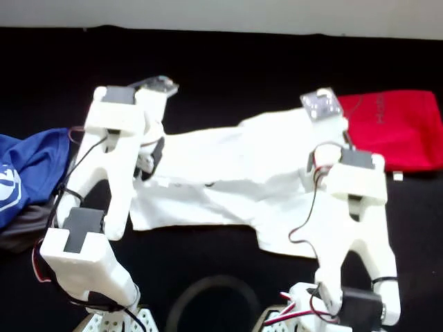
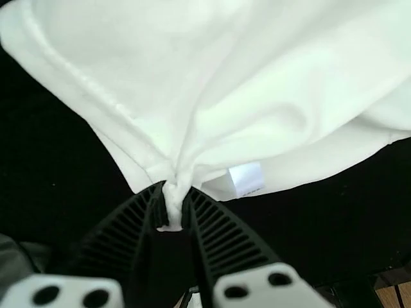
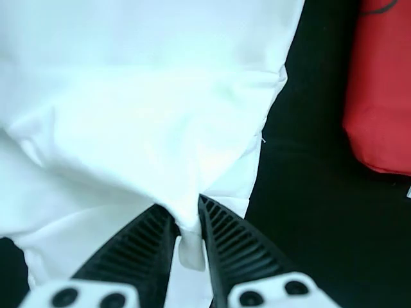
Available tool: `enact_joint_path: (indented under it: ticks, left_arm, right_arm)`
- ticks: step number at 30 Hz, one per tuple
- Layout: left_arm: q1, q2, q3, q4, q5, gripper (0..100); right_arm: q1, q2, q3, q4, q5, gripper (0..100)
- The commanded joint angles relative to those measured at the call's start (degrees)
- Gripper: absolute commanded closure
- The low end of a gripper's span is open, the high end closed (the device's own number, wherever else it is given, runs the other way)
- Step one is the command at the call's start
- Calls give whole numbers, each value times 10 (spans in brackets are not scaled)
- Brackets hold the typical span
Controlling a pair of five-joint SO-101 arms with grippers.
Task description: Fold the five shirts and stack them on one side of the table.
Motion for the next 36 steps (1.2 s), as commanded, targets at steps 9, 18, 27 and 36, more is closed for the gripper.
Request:
enact_joint_path:
  ticks: [9, 18, 27, 36]
  left_arm:
    - [-29, -28, -15, 47, -1, 816]
    - [-90, -22, 29, -45, 33, 815]
    - [-30, -22, 109, -77, 52, 815]
    - [-14, -20, 153, -142, 104, 815]
  right_arm:
    - [8, -36, 51, -36, 1, 992]
    - [6, -36, 51, -36, 1, 992]
    - [7, -36, 52, -34, 1, 992]
    - [7, -36, 52, -34, 1, 992]
